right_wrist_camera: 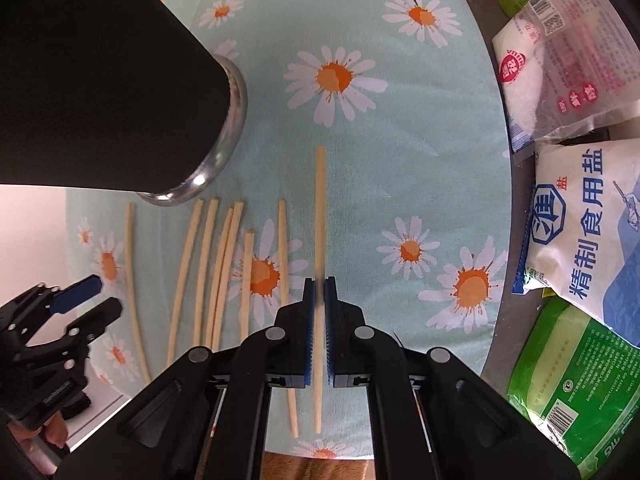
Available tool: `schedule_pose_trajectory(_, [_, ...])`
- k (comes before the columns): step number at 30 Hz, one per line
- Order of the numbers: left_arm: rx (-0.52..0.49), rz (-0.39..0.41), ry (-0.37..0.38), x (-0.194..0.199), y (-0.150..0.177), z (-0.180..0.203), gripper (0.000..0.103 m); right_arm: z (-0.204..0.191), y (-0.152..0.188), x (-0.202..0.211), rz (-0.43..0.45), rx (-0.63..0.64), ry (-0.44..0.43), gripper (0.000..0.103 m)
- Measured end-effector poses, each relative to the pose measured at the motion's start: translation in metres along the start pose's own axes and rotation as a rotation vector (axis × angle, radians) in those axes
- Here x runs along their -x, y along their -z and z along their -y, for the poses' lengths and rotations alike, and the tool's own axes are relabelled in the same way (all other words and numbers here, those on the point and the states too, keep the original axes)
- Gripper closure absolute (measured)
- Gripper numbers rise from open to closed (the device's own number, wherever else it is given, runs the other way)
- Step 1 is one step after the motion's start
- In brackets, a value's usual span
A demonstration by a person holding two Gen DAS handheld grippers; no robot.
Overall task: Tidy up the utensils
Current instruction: 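Close the right gripper on another wooden chopstick beside the holder, then lift the chopstick upright and raise it above the holder rim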
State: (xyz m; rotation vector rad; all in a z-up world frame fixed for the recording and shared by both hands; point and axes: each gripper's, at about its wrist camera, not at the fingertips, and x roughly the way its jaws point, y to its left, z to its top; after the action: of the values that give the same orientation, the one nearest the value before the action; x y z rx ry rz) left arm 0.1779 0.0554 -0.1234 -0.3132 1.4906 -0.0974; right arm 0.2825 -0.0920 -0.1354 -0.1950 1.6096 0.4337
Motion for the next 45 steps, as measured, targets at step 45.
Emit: schedule_pose_trajectory(45, [0.157, 0.099, -0.058, 0.022, 0.024, -0.006, 0.099, 0.025, 0.055, 0.048, 0.006, 0.148, -0.249, 0.097])
